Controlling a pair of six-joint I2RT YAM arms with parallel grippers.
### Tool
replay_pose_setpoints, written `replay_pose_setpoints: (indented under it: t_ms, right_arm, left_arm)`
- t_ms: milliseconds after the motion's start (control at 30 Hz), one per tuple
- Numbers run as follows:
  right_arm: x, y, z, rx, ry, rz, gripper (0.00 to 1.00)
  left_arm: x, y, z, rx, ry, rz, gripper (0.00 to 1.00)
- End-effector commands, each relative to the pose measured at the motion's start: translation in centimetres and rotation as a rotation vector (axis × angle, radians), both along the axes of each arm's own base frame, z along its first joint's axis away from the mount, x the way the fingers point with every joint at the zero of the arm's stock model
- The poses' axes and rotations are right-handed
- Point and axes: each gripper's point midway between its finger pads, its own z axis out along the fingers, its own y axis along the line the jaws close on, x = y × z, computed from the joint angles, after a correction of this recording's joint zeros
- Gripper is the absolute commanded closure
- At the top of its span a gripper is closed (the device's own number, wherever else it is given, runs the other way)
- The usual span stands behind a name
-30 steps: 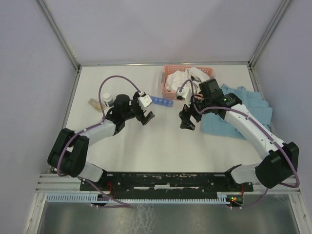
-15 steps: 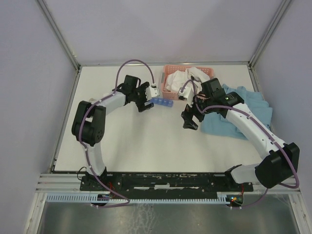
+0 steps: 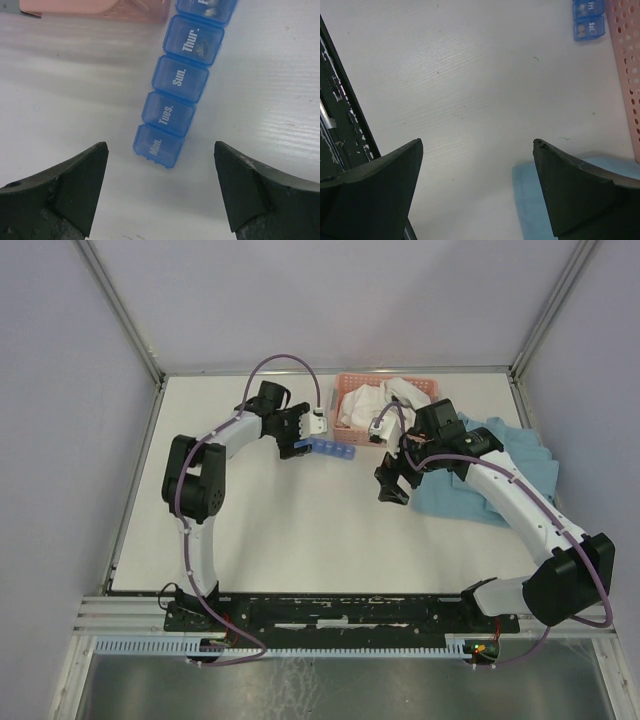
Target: Sort the pills into containers
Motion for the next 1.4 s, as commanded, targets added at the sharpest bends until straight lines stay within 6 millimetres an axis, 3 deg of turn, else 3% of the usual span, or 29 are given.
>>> replay_pose_setpoints:
  t_ms: [0, 300, 533, 767, 1000, 1367]
  right_arm:
    - [0.4, 0.3, 2.1, 0.038, -0.058, 0.014, 0.00]
    - [0.4, 0.3, 2.0, 0.035, -0.062, 0.022, 0.00]
    - [0.3, 0.4, 2.2, 0.041, -0.065, 0.031, 0.00]
    - [0.1, 0.4, 2.4, 0.047, -0.072, 0.034, 0.00]
    - [-0.1, 0.5, 2.7, 0.059, -0.075, 0.038, 0.00]
    - [0.4, -0.4, 3.3, 0.074, -0.104, 0.003, 0.00]
  left_arm:
    - [1.1, -0.7, 0.4, 0.002, -0.019, -0.079, 0.08]
    - [1.4, -1.7, -0.9, -0.012, 0.043, -0.123, 0.12]
    - [1.0, -2.3, -2.1, -0.007, 0.096, -0.144, 0.35]
    - [-0.2, -2.9, -2.1, -0.003, 0.115, -0.172, 0.45]
    - [-3.3, -4.3, -2.1, -0.008, 0.150, -0.214, 0.57]
    - [-10.7, -8.8, -1.1, -0.059, 0.099, -0.239, 0.59]
